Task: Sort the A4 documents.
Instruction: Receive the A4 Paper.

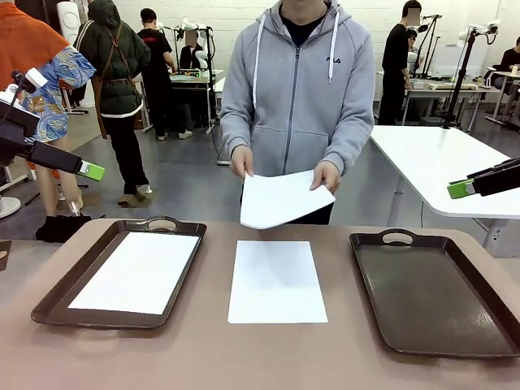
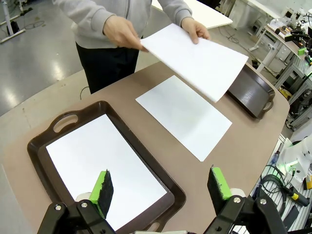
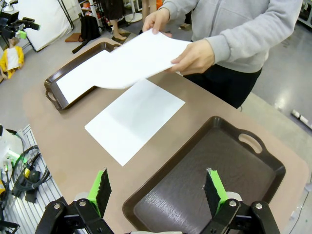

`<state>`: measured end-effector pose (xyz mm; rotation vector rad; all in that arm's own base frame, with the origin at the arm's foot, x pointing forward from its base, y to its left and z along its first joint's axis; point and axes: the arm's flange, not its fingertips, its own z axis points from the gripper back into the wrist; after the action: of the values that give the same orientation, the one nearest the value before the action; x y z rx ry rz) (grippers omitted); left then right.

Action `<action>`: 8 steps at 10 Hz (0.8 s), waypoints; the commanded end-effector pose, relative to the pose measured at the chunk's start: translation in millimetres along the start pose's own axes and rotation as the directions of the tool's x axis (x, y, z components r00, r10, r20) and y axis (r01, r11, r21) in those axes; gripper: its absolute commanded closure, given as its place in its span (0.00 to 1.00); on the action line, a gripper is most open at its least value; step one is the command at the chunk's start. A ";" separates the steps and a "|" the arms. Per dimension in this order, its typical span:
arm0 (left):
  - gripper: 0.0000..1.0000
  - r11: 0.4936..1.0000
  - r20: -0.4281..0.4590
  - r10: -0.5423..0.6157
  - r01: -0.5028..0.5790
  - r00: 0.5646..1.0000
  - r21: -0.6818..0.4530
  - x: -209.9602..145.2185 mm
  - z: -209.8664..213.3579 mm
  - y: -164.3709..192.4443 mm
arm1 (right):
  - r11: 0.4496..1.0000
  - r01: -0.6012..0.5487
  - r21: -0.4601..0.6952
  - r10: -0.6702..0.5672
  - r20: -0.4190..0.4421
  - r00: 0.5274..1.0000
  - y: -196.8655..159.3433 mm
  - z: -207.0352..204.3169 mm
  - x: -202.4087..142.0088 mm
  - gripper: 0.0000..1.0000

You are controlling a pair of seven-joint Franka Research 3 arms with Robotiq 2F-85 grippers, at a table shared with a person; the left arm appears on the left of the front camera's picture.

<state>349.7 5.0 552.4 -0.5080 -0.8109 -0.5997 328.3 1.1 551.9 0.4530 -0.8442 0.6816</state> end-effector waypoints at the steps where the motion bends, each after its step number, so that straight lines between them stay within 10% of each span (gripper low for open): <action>1: 0.00 1.000 0.002 -0.004 0.004 1.000 0.004 0.6 0.1 -0.4 | 1.000 0.000 0.017 0.000 0.006 1.000 -0.6 -2.6 -0.5 0.00; 8: 0.00 1.000 0.002 -0.004 0.004 1.000 0.004 0.6 0.1 -0.4 | 1.000 0.000 0.017 0.000 0.006 1.000 -0.6 -2.6 -0.5 0.00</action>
<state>349.7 5.0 552.4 -0.5080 -0.8109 -0.5997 328.3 1.1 551.9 0.4530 -0.8442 0.6816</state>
